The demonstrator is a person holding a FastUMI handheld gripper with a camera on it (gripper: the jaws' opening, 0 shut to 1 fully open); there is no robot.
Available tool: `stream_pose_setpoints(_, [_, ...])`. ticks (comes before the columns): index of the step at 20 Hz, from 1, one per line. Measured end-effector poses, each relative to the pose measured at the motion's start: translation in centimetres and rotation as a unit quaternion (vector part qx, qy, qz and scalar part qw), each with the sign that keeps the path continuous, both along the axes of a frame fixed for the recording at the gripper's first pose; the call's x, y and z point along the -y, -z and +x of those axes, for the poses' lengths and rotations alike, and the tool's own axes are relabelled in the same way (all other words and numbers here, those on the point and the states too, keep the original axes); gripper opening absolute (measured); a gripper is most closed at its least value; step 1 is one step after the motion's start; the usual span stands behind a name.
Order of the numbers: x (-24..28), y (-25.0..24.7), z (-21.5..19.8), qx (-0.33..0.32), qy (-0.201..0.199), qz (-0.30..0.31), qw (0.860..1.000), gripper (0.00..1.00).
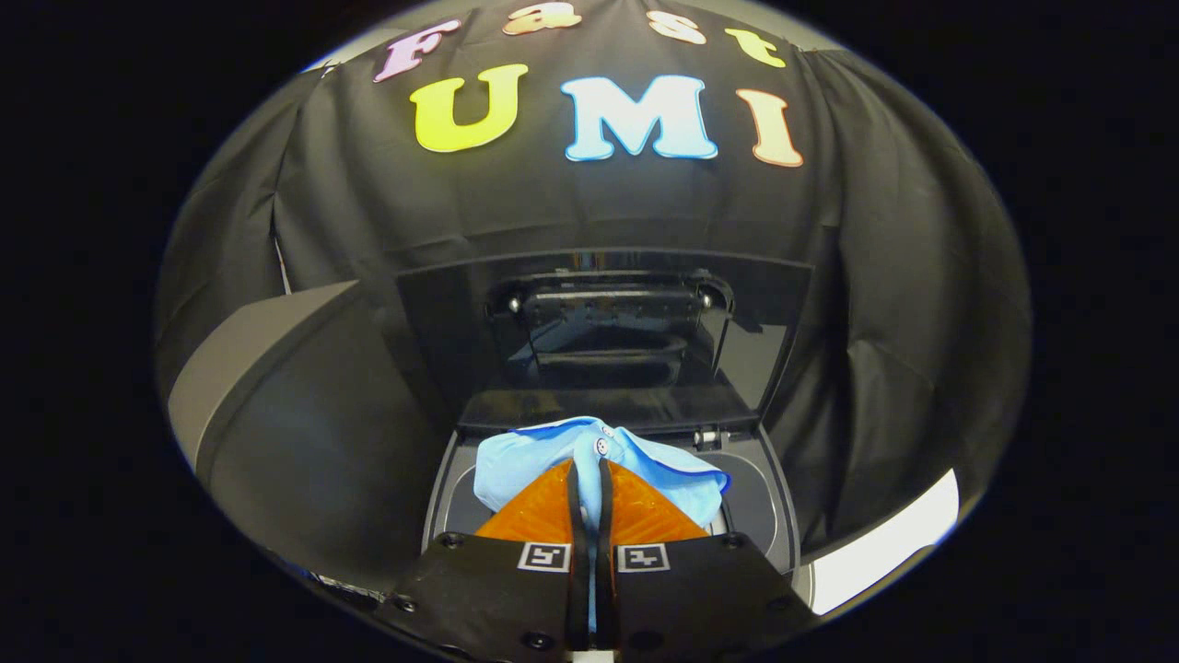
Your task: Put the clothes into the washing machine and then close the washing machine lid.
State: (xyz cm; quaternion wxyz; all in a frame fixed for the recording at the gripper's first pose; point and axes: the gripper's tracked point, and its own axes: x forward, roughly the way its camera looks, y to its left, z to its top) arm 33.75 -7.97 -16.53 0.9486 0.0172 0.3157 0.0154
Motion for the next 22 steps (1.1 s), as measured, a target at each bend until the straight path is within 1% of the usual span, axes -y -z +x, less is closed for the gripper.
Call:
stream_pose_setpoints(5, [0.1, 3.3, -0.6, -0.041, 0.018, 0.021, 0.999, 0.09])
stream_pose_setpoints(9, [0.3, 5.5, -1.3, -0.074, 0.033, 0.032, 0.996, 0.10])
stream_pose_setpoints(10, [0.3, 6.0, -1.4, -0.080, 0.035, 0.033, 0.996, 0.12])
stream_pose_setpoints(11, [0.4, 6.5, -1.5, -0.086, 0.036, 0.032, 0.995, 0.12])
stream_pose_setpoints(13, [0.5, 7.0, -1.7, -0.085, 0.039, 0.026, 0.995, 0.17])
stream_pose_setpoints(15, [0.5, 6.8, -1.8, -0.080, 0.040, 0.025, 0.996, 0.33])
stream_pose_setpoints(19, [0.8, 7.5, -2.5, -0.090, 0.040, 0.026, 0.995, 0.98])
stream_pose_setpoints(22, [1.1, 7.8, -2.9, -0.094, 0.038, 0.025, 0.994, 0.98])
